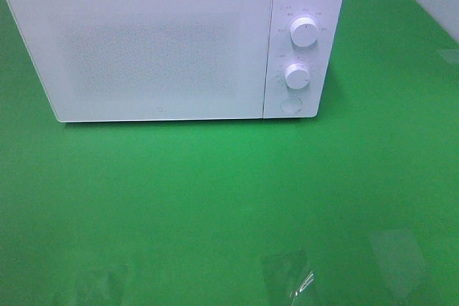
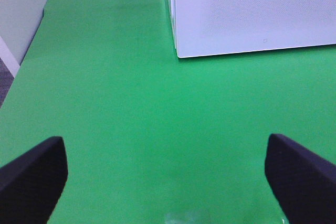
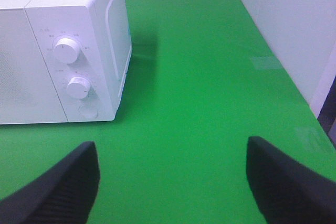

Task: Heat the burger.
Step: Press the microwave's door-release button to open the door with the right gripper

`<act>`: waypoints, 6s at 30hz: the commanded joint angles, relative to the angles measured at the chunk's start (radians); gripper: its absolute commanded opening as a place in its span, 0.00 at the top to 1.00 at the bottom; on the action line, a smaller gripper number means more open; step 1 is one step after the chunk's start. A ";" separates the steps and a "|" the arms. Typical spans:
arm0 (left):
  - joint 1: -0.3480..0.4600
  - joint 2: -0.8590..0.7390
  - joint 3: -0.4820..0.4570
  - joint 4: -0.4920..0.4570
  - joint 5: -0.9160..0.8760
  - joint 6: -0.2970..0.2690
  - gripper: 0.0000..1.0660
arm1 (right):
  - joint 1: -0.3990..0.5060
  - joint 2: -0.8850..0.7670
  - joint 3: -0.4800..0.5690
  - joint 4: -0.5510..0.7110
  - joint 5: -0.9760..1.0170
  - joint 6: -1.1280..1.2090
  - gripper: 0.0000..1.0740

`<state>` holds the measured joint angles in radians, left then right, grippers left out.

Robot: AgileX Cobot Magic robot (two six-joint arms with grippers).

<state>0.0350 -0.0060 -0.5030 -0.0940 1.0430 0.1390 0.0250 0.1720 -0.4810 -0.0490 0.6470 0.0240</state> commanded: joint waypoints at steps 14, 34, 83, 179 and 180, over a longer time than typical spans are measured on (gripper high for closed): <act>0.003 -0.017 -0.003 -0.002 -0.005 0.001 0.12 | 0.001 0.345 0.071 0.002 -0.470 -0.008 0.29; 0.003 -0.017 -0.003 -0.002 -0.005 0.001 0.12 | 0.001 0.858 0.090 -0.009 -1.105 0.028 0.29; 0.003 -0.017 -0.003 -0.002 -0.005 0.001 0.12 | 0.626 1.666 -0.011 0.428 -1.617 1.539 1.00; 0.003 -0.017 -0.003 -0.001 -0.005 0.001 0.12 | 0.418 2.020 -0.504 0.538 -2.034 1.415 1.00; 0.003 -0.017 -0.003 -0.001 -0.005 0.001 0.12 | 0.418 2.020 -0.504 0.538 -2.034 1.415 1.00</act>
<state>0.0350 -0.0060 -0.5030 -0.0930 1.0430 0.1390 0.4920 2.2010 -0.8790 0.4480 -0.9500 1.4550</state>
